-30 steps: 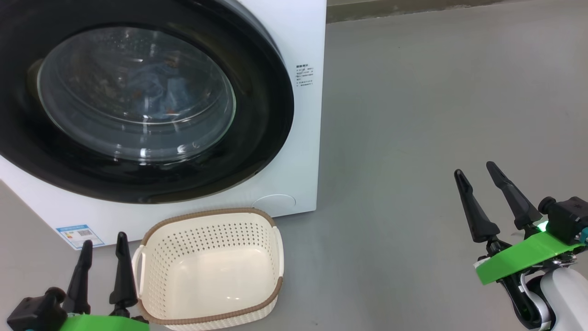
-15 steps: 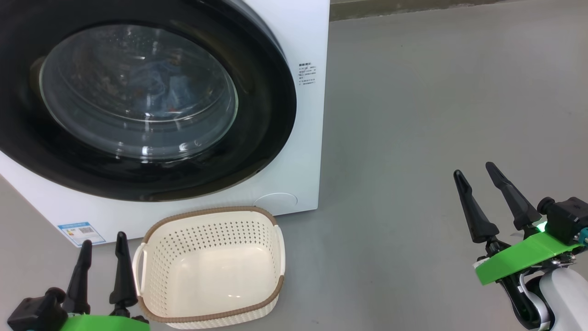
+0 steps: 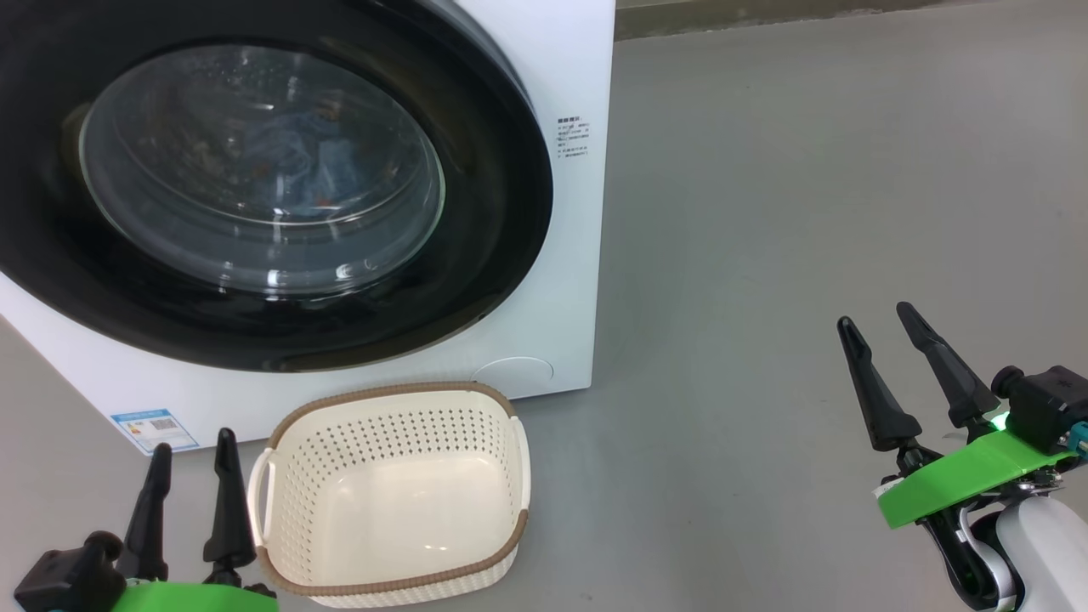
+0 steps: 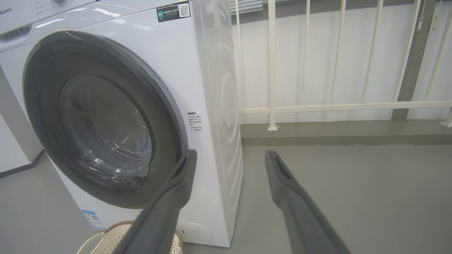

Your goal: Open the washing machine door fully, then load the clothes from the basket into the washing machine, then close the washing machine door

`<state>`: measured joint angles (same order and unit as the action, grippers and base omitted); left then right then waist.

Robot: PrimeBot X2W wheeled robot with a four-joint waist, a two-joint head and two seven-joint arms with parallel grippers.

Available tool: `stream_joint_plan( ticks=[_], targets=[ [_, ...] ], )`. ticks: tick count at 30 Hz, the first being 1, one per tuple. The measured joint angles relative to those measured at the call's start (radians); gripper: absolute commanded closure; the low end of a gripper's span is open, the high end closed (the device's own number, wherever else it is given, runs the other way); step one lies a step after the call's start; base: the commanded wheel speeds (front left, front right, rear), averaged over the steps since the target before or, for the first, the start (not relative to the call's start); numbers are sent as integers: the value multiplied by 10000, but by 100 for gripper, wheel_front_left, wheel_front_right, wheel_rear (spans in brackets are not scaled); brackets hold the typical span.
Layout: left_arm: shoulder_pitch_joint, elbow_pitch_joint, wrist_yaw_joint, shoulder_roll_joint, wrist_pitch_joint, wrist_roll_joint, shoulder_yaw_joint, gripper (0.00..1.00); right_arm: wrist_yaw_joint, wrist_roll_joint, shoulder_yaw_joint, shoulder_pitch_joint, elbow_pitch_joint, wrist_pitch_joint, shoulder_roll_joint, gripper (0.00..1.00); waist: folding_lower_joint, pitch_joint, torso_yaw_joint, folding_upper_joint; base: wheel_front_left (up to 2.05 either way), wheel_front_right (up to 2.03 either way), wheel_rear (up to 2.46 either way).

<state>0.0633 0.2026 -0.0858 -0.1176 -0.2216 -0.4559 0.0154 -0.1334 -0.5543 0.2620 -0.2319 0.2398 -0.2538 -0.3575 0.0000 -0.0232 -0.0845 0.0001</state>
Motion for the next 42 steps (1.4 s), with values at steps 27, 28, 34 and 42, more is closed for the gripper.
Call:
stream_joint_plan(
  ticks=[27, 28, 34, 42],
  targets=[
    [-465, 759, 44, 376, 209, -823, -130, 100, 0, -755, 130, 848, 750, 251, 790, 100, 6, 13, 73, 0, 0, 0, 0],
    [-465, 757, 42, 378, 253, -920, -127, 100, 0, -805, 96, 848, 746, 291, 817, 100, 4, 10, 80, 0, 0, 0, 0],
    [-463, 759, 17, 387, 380, -1455, -104, 100, 0, -1369, -104, 849, 731, 451, 918, 100, 2, 15, 121, 0, 0, 0, 0],
    [-460, 757, 13, 414, 596, -2194, -56, 100, 0, -2025, -364, 850, 715, 681, 1058, 100, 1, 28, 174, 0, 0, 0, 0]
  ],
)
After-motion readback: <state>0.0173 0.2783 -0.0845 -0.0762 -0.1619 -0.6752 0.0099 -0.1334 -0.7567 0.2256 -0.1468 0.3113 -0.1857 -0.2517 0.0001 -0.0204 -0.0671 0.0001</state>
